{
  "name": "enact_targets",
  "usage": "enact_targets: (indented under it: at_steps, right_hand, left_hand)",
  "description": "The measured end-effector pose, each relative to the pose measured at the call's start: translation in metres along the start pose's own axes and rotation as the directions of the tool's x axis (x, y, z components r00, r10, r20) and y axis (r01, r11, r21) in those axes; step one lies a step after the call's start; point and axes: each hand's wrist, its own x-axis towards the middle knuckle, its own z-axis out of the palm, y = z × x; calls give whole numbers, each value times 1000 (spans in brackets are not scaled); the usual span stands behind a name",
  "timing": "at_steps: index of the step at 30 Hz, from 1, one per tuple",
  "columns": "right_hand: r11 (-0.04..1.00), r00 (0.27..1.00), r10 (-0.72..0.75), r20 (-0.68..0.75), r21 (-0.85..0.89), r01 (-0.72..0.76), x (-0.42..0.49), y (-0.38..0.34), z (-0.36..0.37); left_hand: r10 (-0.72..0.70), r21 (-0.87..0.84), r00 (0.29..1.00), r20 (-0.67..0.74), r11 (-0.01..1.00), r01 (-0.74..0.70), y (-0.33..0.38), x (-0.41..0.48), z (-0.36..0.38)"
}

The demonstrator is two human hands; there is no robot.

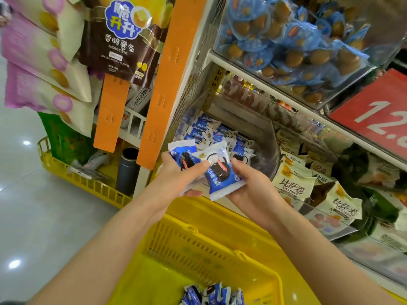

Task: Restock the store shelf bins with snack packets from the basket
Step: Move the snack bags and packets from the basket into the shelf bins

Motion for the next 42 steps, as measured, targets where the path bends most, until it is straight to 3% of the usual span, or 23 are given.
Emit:
enact_targets:
  at_steps: [2, 5, 9, 10, 14, 16, 18, 19, 21, 24, 29, 32, 35, 39, 42]
  right_hand:
    - [981, 999, 25, 39, -192, -17, -1, 1, -3]
    - [796, 1000, 12, 21, -605, 3, 1, 0, -5]
    - [526, 991, -132, -25, -849, 49, 7, -16, -1]
    - [510, 983, -177, -39, -858, 58, 10, -21, -1]
    - [836, 985, -160, -64, -539, 101, 18, -34, -4]
    - [910, 994, -110, -26, -405, 90, 21, -31, -4]
    - [904, 997, -72, 2, -423, 66, 23, -24, -6]
    - [857, 998, -63, -3, -512, 53, 24, -21, -8]
    - [651, 997, -71, -4, -758, 43, 26, -18, -11]
    - [432, 991, -107, 84, -894, 123, 29, -16, -10]
    - [388, 986, -104, 129, -908, 160, 37, -40, -11]
    - [379, 932, -363, -7, -915, 140, 60, -65, -23]
    - [160, 855, -514, -62, -987, 25, 97, -73, -38]
    - [-156, 952, -303, 51, -988, 3, 137, -58, -57]
    - [-224, 975, -219, 43, -975, -7, 153, -47, -66]
  left_hand:
    - [16, 23, 1000, -2, 1000, -16, -2, 1, -1]
    - [31, 94, 999, -36, 995, -27, -3, 3, 1]
    - [86, 172, 994, -65, 982, -74, 0, 6, 2]
    - [89, 156, 995, -51, 984, -81, 3, 7, 1]
    - [72, -30, 997, 15, 997, -71, 11, 11, -11]
    - [81, -73, 996, 23, 994, -79, 13, 12, -13]
    - [108, -52, 994, -6, 993, -108, 11, 14, -13]
    - [128, -19, 991, -42, 992, -129, 11, 15, -13]
    - [154, 51, 983, -102, 987, -149, 10, 18, -16]
    - [167, 142, 981, -103, 978, -151, 9, 20, -16]
    - [182, 85, 977, -114, 981, -173, 6, 29, -18]
    - [124, 36, 982, -142, 992, -120, 4, 41, -20]
    - [53, -13, 983, -178, 998, -56, 3, 49, -21]
    - [-9, -36, 986, -167, 999, 3, 1, 55, -23]
    - [2, 0, 986, -168, 1000, -2, 1, 54, -25]
